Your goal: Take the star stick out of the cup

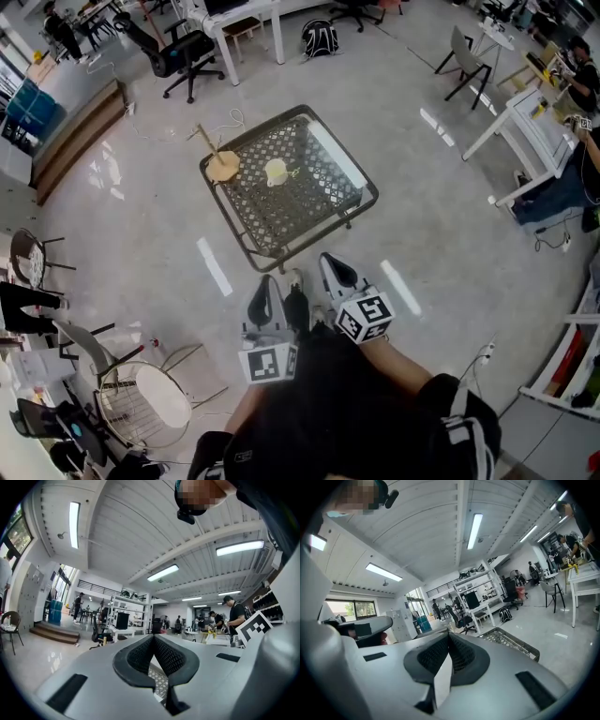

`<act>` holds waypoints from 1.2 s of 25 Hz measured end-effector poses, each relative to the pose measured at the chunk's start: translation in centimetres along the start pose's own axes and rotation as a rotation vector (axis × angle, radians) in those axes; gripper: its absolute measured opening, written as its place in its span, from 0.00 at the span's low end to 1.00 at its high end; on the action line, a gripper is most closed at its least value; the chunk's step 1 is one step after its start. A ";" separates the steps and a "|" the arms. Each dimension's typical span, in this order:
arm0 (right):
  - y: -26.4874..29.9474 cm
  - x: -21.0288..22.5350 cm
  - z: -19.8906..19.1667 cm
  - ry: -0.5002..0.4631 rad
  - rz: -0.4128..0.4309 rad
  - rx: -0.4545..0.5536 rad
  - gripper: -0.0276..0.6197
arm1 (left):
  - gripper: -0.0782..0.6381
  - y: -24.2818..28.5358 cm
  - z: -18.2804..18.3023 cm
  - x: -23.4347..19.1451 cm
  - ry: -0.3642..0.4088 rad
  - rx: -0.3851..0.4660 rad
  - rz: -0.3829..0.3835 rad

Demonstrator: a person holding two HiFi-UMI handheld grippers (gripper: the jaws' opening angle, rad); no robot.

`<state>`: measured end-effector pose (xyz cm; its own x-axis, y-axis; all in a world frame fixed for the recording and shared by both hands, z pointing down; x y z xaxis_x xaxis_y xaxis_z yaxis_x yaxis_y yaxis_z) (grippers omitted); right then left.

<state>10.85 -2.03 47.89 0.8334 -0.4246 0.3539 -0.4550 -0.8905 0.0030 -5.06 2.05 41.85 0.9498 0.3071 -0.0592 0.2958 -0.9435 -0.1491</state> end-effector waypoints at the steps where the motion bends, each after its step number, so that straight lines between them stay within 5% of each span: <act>1: 0.5 0.4 0.0 0.001 -0.003 -0.003 0.06 | 0.13 0.7 -0.1 -0.1 -0.006 -0.001 -0.001; 21: 18.4 9.5 -2.5 0.133 -0.090 -0.125 0.06 | 0.13 16.9 -3.6 -6.7 -0.030 -0.045 -0.017; 30: 25.3 14.6 -6.4 0.244 -0.184 -0.229 0.06 | 0.13 22.7 -5.7 -9.9 -0.102 -0.090 0.020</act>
<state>9.45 -29.70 59.11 0.8207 -0.1851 0.5405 -0.3864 -0.8768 0.2864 -7.19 -23.09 44.68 0.9418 0.2947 -0.1616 0.2891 -0.9556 -0.0577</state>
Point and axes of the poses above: the fingertips, and each gripper's own axes: y forward along the fingers, x to its right, z out of its top, the point moved 5 cm from there along -y, backward along the fingers, and after that the axes turned 8 degrees about x, right-handed, at the moved point
